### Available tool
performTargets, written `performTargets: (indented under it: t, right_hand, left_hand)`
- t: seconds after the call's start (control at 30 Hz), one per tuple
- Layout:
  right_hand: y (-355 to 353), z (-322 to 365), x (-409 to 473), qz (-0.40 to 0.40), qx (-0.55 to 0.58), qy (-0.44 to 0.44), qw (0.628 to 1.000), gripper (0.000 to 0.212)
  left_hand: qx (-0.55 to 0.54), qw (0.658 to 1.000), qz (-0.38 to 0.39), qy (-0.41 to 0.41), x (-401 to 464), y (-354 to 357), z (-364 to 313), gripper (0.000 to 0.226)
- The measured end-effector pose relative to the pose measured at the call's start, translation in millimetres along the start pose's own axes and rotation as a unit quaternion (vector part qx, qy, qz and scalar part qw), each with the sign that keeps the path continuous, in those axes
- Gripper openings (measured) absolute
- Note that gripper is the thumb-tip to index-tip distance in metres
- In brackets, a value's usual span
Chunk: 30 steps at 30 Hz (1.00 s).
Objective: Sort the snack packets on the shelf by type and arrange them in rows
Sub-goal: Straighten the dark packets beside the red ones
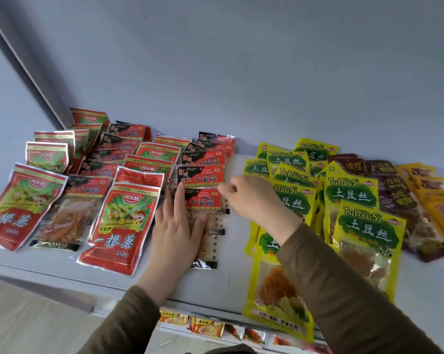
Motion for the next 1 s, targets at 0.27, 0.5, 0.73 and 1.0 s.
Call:
performTargets:
  t: [0.27, 0.5, 0.73, 1.0]
  right_hand:
    - [39, -16, 3, -0.045, 0.595, 0.183, 0.782, 0.045]
    - [53, -14, -1, -0.035, 0.634, 0.21, 0.743, 0.05]
    - [64, -17, -9, -0.001, 0.601, 0.204, 0.772, 0.082]
    - [72, -19, -1, 0.025, 0.609, 0.219, 0.762, 0.037]
  left_hand:
    - [-0.007, 1.0, 0.009, 0.02, 3, -7, -10, 0.096]
    - [-0.04, 0.997, 0.061, -0.031, 12, -6, -3, 0.11]
    - [-0.108, 0.993, 0.053, -0.02, 8, -10, -7, 0.116]
    - [-0.143, 0.987, 0.072, -0.026, 15, -7, -3, 0.112]
Point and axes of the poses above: each hand's wrist, its own x-axis towards the middle knuckle, its own y-axis out of the palm, z = x × y, the point moved 8 cm from there along x, towards the middle knuckle, and after that the axes turned 8 degrees about x, right-handed, at the moved point
